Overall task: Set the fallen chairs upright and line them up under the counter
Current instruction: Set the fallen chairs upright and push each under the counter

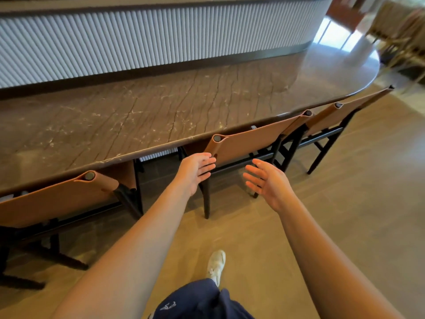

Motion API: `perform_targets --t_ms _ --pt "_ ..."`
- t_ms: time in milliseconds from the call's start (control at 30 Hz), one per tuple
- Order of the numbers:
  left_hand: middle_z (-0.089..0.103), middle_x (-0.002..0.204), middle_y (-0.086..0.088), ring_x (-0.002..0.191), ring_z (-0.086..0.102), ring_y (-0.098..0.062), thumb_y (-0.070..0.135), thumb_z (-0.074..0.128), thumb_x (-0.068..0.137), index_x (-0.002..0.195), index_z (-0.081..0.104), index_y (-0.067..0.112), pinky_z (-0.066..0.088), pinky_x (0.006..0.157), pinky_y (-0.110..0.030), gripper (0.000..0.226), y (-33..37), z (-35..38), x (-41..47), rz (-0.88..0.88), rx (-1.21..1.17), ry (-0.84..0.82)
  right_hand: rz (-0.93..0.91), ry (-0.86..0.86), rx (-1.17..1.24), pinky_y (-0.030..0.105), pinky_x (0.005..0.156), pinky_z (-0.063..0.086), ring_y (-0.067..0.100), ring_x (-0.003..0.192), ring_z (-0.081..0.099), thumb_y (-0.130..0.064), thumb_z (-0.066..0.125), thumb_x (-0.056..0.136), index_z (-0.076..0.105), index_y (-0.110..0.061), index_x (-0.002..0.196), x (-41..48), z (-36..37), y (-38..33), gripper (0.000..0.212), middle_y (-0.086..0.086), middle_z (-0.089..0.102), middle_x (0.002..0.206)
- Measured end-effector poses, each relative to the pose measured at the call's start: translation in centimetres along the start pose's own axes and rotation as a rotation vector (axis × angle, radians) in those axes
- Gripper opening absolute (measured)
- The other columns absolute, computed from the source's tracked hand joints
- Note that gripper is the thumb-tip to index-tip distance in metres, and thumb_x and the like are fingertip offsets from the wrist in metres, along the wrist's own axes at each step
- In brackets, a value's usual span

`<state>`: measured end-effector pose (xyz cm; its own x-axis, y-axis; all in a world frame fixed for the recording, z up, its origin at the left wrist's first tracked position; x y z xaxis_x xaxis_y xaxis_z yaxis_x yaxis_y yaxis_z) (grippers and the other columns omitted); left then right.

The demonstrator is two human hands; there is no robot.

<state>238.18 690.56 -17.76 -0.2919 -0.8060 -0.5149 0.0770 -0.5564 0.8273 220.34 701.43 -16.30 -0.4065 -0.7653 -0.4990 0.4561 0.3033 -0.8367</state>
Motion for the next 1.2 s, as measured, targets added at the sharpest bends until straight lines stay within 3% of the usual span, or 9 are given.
perform_targets --t_ms 167,333,467,633,767,867,967,1100,1200 --pt "0.076 0.092 0.001 0.095 0.069 -0.017 0.026 0.054 0.094 0.109 0.067 0.015 0.051 0.086 -0.035 0.022 0.2 4.0 5.8 -0.100 -0.004 -0.020 0.046 0.040 0.021 0.034 0.079 0.054 0.025 0.106 0.065 -0.025 0.052 0.099 0.051 -0.012 0.134 4.8 -1.9 -2.7 0.038 0.012 0.062 0.126" --pt "0.072 0.103 -0.004 0.097 0.066 -0.019 0.031 0.057 0.094 0.107 0.065 0.015 0.051 0.075 -0.034 0.023 0.5 7.5 9.5 -0.200 0.029 -0.006 0.070 0.088 0.038 0.036 0.084 0.055 0.025 0.106 0.065 -0.024 0.048 0.100 0.048 -0.011 0.138 9.5 -3.5 -5.4 0.040 0.012 0.062 0.126" --pt "0.062 0.124 -0.008 0.111 0.059 -0.024 0.033 0.057 0.094 0.127 0.053 0.014 0.046 0.086 -0.040 0.038 0.0 9.6 11.4 -0.303 0.006 -0.001 0.120 0.104 0.056 0.033 0.078 0.055 0.023 0.103 0.066 -0.023 0.049 0.100 0.047 -0.010 0.139 12.3 -4.9 -6.3 0.042 0.012 0.064 0.123" --pt "0.044 0.145 -0.014 0.129 0.047 -0.032 0.029 0.060 0.093 0.145 0.032 0.017 0.042 0.100 -0.045 0.061 -1.2 12.1 13.6 -0.404 -0.161 0.023 0.174 0.127 0.079 0.035 0.082 0.054 0.025 0.103 0.065 -0.022 0.049 0.100 0.044 -0.009 0.141 16.5 -6.6 -7.4 0.044 0.014 0.062 0.124" --pt "0.042 0.146 -0.014 0.128 0.047 -0.032 0.029 0.063 0.091 0.142 0.036 0.019 0.047 0.090 -0.044 0.060 -1.7 14.0 15.6 -0.395 -0.264 0.145 0.225 0.120 0.074 0.036 0.080 0.054 0.029 0.109 0.062 -0.022 0.050 0.099 0.039 -0.010 0.143 20.2 -7.5 -8.2 0.047 0.017 0.056 0.132" --pt "0.040 0.147 -0.014 0.129 0.046 -0.034 0.029 0.065 0.090 0.142 0.036 0.019 0.048 0.094 -0.048 0.061 -2.5 15.2 16.8 -0.380 -0.385 0.253 0.267 0.116 0.088 0.038 0.075 0.055 0.032 0.108 0.060 -0.021 0.055 0.097 0.036 -0.013 0.143 23.1 -8.5 -9.1 0.050 0.020 0.050 0.136" --pt "0.047 0.140 -0.013 0.118 0.054 -0.038 0.027 0.065 0.090 0.138 0.042 0.019 0.052 0.089 -0.051 0.054 -2.8 15.6 17.7 -0.372 -0.516 0.375 0.327 0.078 0.103 0.040 0.071 0.056 0.033 0.104 0.060 -0.021 0.058 0.095 0.033 -0.019 0.144 26.0 -9.9 -10.0 0.055 0.019 0.046 0.137" --pt "0.053 0.121 -0.017 0.120 0.052 -0.036 0.013 0.058 0.094 0.133 0.044 0.012 0.052 0.089 -0.056 0.041 -2.5 15.5 19.0 -0.296 -0.741 0.556 0.418 0.045 0.055 0.042 0.063 0.057 0.034 0.096 0.063 -0.019 0.059 0.094 0.051 -0.017 0.115 30.0 -11.7 -11.5 0.023 0.020 0.058 0.120" --pt "0.055 0.119 -0.021 0.104 0.057 -0.036 -0.005 0.049 0.092 0.125 0.049 0.005 0.054 0.081 -0.055 0.035 -2.5 15.6 19.3 -0.278 -0.740 0.663 0.478 0.053 0.044 0.046 0.063 0.056 0.036 0.095 0.064 -0.015 0.056 0.095 0.054 -0.012 0.107 31.9 -12.4 -11.8 0.013 0.023 0.062 0.114"
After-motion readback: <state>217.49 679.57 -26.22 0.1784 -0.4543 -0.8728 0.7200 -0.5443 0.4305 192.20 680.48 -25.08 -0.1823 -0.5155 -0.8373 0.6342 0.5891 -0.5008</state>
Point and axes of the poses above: each hand's wrist, its own x-axis towards the middle knuckle, its own z-axis out of the palm, y = z × x, the point moved 6 cm from there along x, towards the middle knuckle
